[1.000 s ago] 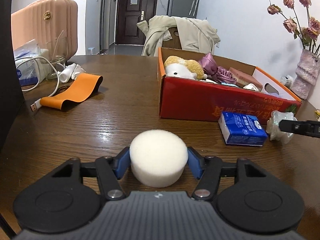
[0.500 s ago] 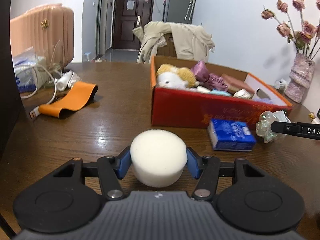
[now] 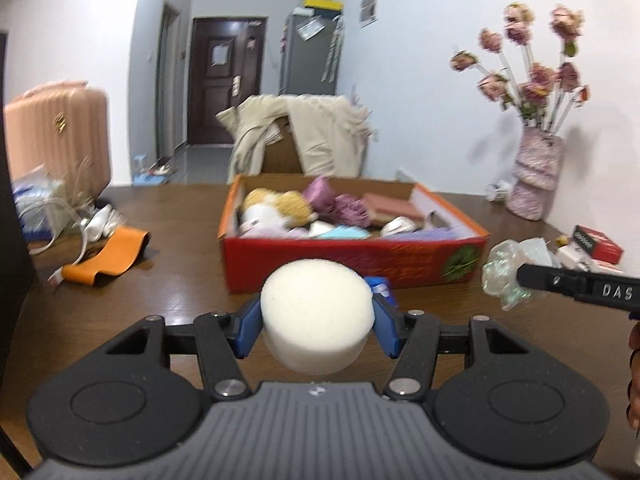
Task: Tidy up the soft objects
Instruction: 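Carry the foam cylinder with the left tool while the right tool carries the bag to the box, then open both tools to drop the foam cylinder and bag into the box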
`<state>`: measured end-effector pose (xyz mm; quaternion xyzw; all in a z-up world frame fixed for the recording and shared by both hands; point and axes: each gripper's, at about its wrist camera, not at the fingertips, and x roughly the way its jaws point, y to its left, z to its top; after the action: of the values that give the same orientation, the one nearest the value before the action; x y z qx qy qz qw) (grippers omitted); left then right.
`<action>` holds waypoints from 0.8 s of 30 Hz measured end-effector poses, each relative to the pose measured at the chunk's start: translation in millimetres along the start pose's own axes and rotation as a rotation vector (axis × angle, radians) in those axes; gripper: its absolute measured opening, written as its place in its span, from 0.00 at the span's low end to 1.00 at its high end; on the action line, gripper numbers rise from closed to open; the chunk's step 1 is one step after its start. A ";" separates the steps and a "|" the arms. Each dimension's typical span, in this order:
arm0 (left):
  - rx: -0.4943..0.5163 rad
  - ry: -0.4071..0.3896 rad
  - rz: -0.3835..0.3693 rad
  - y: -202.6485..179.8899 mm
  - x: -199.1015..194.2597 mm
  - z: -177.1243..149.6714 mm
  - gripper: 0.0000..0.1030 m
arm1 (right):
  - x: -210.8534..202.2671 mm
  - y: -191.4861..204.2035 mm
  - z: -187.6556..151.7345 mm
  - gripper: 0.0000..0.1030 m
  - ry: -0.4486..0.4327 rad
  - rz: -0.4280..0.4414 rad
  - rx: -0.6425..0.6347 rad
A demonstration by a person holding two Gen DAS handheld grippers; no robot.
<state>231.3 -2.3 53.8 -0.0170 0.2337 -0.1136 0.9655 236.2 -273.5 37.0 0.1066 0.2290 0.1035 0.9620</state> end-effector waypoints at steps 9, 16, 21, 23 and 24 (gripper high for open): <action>0.009 -0.026 -0.129 -30.4 62.6 63.6 0.56 | 5.4 -15.7 39.5 0.31 -0.033 0.052 -0.053; -0.111 0.091 -0.174 -35.2 189.2 133.2 0.56 | 98.8 -30.2 107.7 0.31 0.061 0.104 -0.090; -0.215 0.224 -0.145 -25.1 273.7 142.3 0.56 | 186.9 -32.1 134.4 0.31 0.202 0.071 -0.130; -0.265 0.285 -0.150 -17.0 300.3 135.5 0.56 | 215.6 -29.7 135.2 0.31 0.249 0.047 -0.140; -0.296 0.315 -0.165 -12.2 311.8 130.6 0.56 | 227.6 -29.3 134.3 0.31 0.273 0.047 -0.138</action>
<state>557.9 -87.7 31.6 -0.1594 0.3937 -0.1579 0.8914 501.7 -266.3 51.5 0.0306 0.3477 0.1548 0.9242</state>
